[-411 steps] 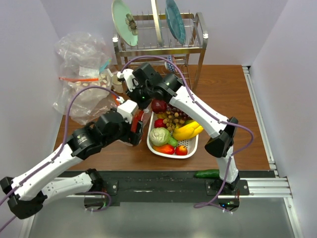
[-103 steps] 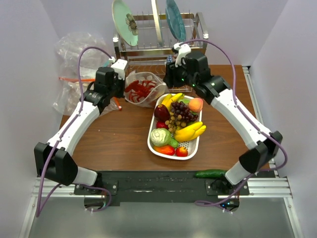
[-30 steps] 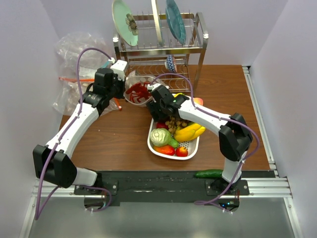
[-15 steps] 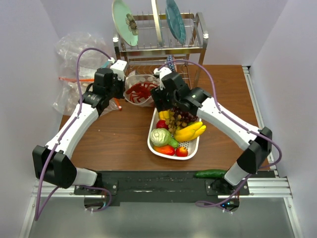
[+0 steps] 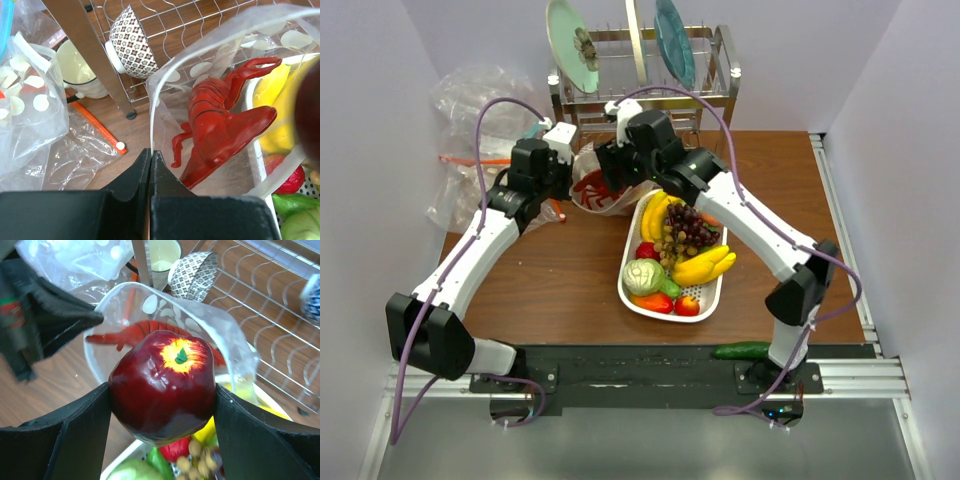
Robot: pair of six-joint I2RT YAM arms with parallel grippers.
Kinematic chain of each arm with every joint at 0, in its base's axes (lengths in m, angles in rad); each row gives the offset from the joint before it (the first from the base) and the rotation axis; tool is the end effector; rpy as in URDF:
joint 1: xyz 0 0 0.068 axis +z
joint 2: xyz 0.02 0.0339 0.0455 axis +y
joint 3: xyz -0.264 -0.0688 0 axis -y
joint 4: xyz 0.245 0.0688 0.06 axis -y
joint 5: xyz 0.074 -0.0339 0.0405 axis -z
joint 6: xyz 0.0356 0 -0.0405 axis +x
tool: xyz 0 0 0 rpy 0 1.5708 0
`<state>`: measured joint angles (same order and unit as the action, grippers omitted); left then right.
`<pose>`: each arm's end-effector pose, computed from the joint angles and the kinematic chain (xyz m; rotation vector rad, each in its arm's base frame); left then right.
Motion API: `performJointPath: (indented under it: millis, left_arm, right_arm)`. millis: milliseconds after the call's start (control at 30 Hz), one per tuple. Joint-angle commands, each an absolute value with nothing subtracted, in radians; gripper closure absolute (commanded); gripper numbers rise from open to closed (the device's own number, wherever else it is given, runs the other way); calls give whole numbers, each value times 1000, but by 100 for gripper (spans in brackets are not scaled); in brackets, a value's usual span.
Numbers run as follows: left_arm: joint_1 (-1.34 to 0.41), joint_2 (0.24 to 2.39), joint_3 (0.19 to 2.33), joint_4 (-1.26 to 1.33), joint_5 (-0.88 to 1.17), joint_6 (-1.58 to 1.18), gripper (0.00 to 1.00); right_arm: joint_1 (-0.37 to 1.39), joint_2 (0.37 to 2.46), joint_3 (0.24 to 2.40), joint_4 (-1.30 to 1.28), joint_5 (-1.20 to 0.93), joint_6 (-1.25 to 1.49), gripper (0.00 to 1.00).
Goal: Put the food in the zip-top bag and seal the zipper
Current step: Pick up the fake fruit from the bin, then place the fake fruit in the zipper food storage bag.
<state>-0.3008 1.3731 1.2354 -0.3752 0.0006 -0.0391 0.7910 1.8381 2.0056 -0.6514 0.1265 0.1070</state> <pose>0.3004 -0.0932 0.3444 0.2731 2.0724 -0.2073 0.2971 0.2941 0.4173 -0.6215 1.9828 0.4260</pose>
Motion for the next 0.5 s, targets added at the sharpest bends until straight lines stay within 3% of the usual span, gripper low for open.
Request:
performJointPath:
  millis: [0,267,467]
  left_arm:
    - [-291,1335,1230,-333,5,-18,100]
    - [-290,1335,1232,-333,6,-18,100]
    - [-290,1333,1238,-339,5,-18,100]
  right_arm:
    - [790,1902,2068,-572,112,92,41]
    - [758,1964,2016,-477,132,127,38]
    - [756,1944,1967,-466,175,126,18]
